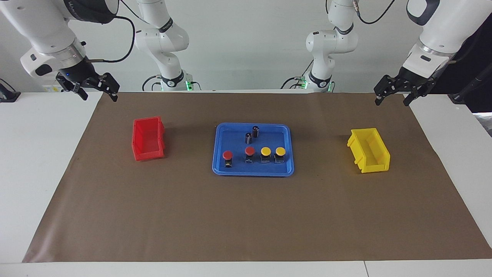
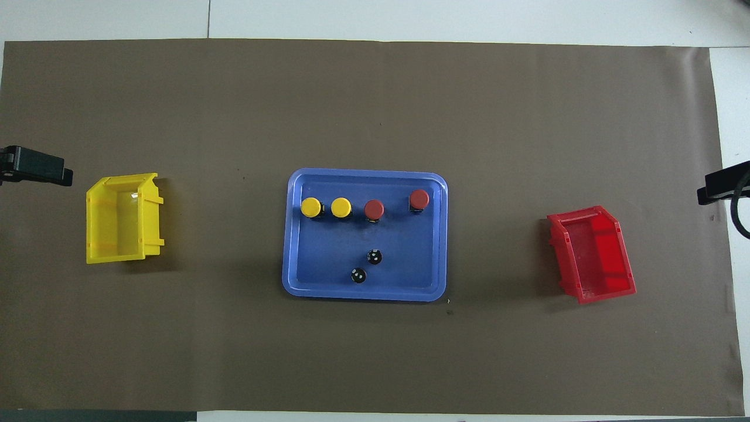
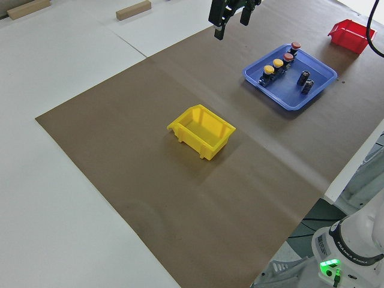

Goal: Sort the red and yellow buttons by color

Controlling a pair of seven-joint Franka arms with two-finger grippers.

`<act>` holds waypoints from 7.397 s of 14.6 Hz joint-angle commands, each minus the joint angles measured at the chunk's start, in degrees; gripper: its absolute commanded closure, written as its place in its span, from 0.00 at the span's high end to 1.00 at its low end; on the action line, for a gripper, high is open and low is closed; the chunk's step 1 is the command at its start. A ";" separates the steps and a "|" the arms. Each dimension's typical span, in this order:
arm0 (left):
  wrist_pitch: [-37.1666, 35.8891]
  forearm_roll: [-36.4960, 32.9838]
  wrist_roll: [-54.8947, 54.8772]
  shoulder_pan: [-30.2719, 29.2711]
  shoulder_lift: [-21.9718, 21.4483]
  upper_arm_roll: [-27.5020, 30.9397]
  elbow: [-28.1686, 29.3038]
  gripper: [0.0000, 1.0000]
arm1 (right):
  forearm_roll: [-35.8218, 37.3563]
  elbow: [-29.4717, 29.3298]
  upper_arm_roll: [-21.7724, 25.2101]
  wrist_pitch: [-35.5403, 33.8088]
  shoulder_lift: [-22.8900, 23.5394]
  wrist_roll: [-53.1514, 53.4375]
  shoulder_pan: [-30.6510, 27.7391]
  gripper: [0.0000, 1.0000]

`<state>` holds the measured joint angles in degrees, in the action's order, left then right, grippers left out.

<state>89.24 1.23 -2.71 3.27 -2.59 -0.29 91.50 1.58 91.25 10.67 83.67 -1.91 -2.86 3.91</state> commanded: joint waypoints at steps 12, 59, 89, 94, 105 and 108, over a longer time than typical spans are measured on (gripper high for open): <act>-0.56 -1.06 -0.37 -0.46 -0.84 -0.32 0.70 1.00 | -0.52 1.30 -0.21 0.09 -1.16 -1.27 -0.22 1.00; -0.65 -1.06 -0.37 -0.46 -0.84 -0.32 0.70 1.00 | -5.18 13.86 -3.02 42.54 20.54 26.33 29.49 0.93; -1.62 -1.06 -0.37 -0.46 -1.54 -0.32 0.70 1.00 | -11.33 26.66 -3.02 26.37 -4.57 -13.71 2.89 0.13; -1.35 -1.06 -0.02 -0.19 -2.51 -0.32 1.05 1.00 | -11.24 35.22 -2.84 32.43 -6.70 -15.69 0.66 0.13; 18.21 -0.88 21.57 14.90 -3.48 -2.08 18.87 1.00 | -6.33 43.74 -2.67 35.50 -8.19 -15.51 -2.15 0.13; 25.00 -0.44 27.47 20.71 1.60 -2.08 20.91 1.00 | -4.66 44.80 -2.67 35.69 -8.46 -13.76 -2.41 0.13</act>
<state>110.52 1.25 21.63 21.32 -3.24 -3.41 110.75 -4.75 133.66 8.38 118.25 -8.00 -18.07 2.33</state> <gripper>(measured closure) 0.000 0.590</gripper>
